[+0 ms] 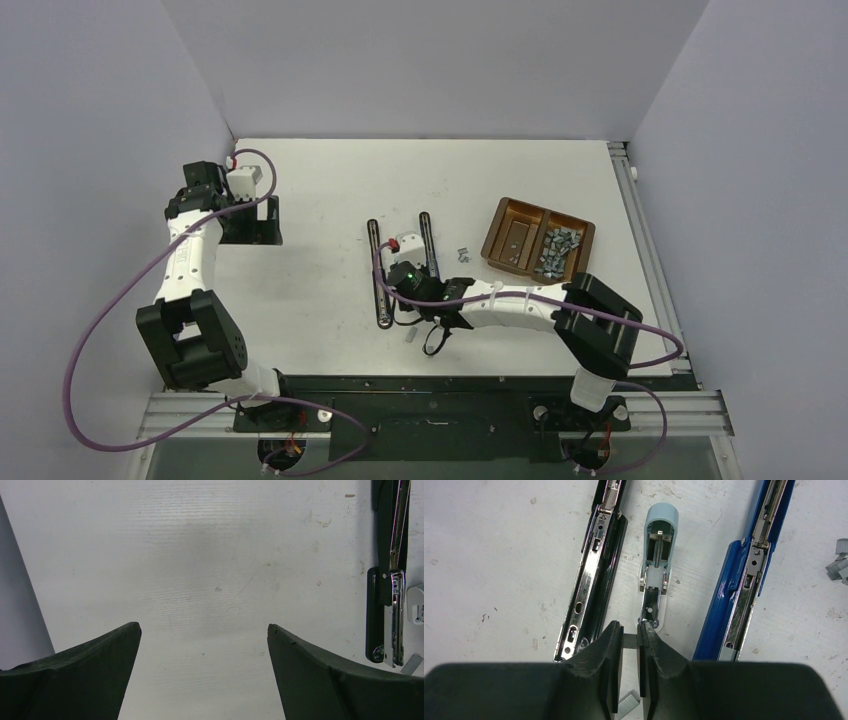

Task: Load the staples into the stapler
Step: Pick up the staple from the center of the board, then install the staple into the stapler.

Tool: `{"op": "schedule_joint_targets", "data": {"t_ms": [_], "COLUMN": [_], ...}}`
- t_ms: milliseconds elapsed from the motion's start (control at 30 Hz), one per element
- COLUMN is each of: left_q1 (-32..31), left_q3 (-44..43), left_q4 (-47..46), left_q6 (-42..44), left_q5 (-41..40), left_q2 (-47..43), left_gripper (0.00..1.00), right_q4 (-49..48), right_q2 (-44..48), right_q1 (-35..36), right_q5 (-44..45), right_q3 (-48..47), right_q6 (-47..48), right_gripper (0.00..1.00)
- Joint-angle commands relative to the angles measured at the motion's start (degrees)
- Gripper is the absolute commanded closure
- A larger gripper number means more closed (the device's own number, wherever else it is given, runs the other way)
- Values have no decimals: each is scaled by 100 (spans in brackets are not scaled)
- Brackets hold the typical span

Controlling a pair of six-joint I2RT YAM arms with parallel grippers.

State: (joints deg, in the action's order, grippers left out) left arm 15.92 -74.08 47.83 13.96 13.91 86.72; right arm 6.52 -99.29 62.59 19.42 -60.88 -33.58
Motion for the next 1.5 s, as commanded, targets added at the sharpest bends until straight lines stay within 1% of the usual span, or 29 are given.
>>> {"op": "schedule_joint_targets", "data": {"t_ms": [0, 167, 600, 1467], "left_q1": [45, 43, 43, 41], "left_q3": [-251, -378, -621, -772], "left_q4": [-99, -94, -118, -64], "left_q6": [-51, -68, -126, -130], "left_q5": [44, 33, 68, 166], "left_q2": [-17, 80, 437, 548], "left_gripper": [4, 4, 4, 4], "right_q4": [-559, -780, -818, -739], "right_q2": [97, 7, -261, -432], "right_q1": [8, 0, -100, -220], "right_q5": [345, 395, 318, 247], "right_q3": [66, 92, 78, 77], "right_q6": [-42, -1, 65, 150], "right_gripper": [91, 91, 91, 91]}}
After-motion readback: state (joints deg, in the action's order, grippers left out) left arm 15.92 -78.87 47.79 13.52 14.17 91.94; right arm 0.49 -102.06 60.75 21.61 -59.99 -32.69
